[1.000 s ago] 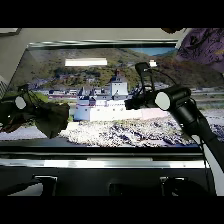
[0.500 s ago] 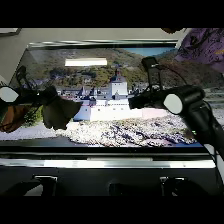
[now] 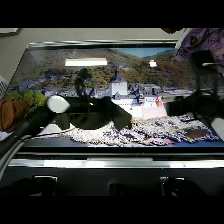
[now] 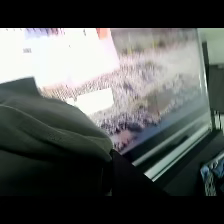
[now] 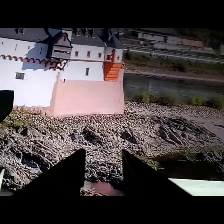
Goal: Fold the clothes and pants, and hang the long-sleeved shirts on hangers.
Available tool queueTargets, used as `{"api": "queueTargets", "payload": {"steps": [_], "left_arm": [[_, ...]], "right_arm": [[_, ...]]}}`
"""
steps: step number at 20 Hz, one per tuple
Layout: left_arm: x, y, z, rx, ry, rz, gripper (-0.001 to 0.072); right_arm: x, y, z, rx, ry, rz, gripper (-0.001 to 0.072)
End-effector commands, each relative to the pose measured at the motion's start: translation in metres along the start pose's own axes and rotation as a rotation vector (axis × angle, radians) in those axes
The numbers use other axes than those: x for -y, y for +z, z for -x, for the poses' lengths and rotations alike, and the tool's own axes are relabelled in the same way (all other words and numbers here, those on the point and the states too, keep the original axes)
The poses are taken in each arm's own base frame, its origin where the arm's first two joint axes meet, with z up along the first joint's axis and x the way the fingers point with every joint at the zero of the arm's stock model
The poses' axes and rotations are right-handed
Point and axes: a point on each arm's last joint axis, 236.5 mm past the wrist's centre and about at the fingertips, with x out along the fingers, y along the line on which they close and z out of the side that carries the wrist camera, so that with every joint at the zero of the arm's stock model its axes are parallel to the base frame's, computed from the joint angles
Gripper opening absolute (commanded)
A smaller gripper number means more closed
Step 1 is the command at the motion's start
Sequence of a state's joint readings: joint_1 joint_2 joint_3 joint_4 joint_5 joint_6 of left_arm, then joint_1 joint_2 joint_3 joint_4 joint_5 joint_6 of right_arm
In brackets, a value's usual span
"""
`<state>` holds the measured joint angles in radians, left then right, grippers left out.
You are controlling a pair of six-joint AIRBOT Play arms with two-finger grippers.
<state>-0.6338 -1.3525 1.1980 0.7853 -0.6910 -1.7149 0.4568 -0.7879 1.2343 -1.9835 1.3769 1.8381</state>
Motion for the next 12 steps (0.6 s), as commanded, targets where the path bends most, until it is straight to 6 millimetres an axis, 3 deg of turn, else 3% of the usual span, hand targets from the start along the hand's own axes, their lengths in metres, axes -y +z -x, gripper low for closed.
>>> {"api": "queueTargets", "payload": {"steps": [1,2,3,4,5,7,8,9,12], "left_arm": [[-0.009,-0.066,-0.072,-0.157,0.010,0.138,0.0075],[-0.013,-0.074,-0.079,-0.190,0.009,0.184,0.0165],[-0.016,-0.072,-0.078,-0.197,0.008,0.204,0.0307],[-0.017,-0.063,-0.071,-0.183,0.002,0.197,0.0462],[-0.017,-0.050,-0.060,-0.163,-0.007,0.184,0.0535],[-0.022,-0.019,-0.026,-0.119,-0.008,0.133,0.0549],[-0.031,-0.006,-0.004,-0.102,0.018,0.103,0.0549],[-0.040,0.005,0.019,-0.087,0.052,0.070,0.0549],[-0.073,0.036,0.093,-0.014,0.173,0.005,0.0548]], "right_arm": [[0.033,-0.019,0.016,-0.039,-0.107,-0.043,0.0292],[0.032,-0.021,0.013,-0.046,-0.108,-0.042,0.0294],[0.029,-0.024,0.008,-0.052,-0.106,-0.061,0.0307],[0.024,-0.028,0.000,-0.056,-0.099,-0.101,0.0407],[0.018,-0.030,-0.008,-0.053,-0.085,-0.136,0.0493],[0.010,-0.033,-0.024,-0.054,-0.081,-0.223,0.0499],[0.012,-0.031,-0.030,-0.058,-0.105,-0.232,0.0543],[0.020,-0.029,-0.037,-0.069,-0.133,-0.264,0.0602],[0.040,-0.032,-0.072,-0.164,-0.028,-0.584,0.0604]]}}
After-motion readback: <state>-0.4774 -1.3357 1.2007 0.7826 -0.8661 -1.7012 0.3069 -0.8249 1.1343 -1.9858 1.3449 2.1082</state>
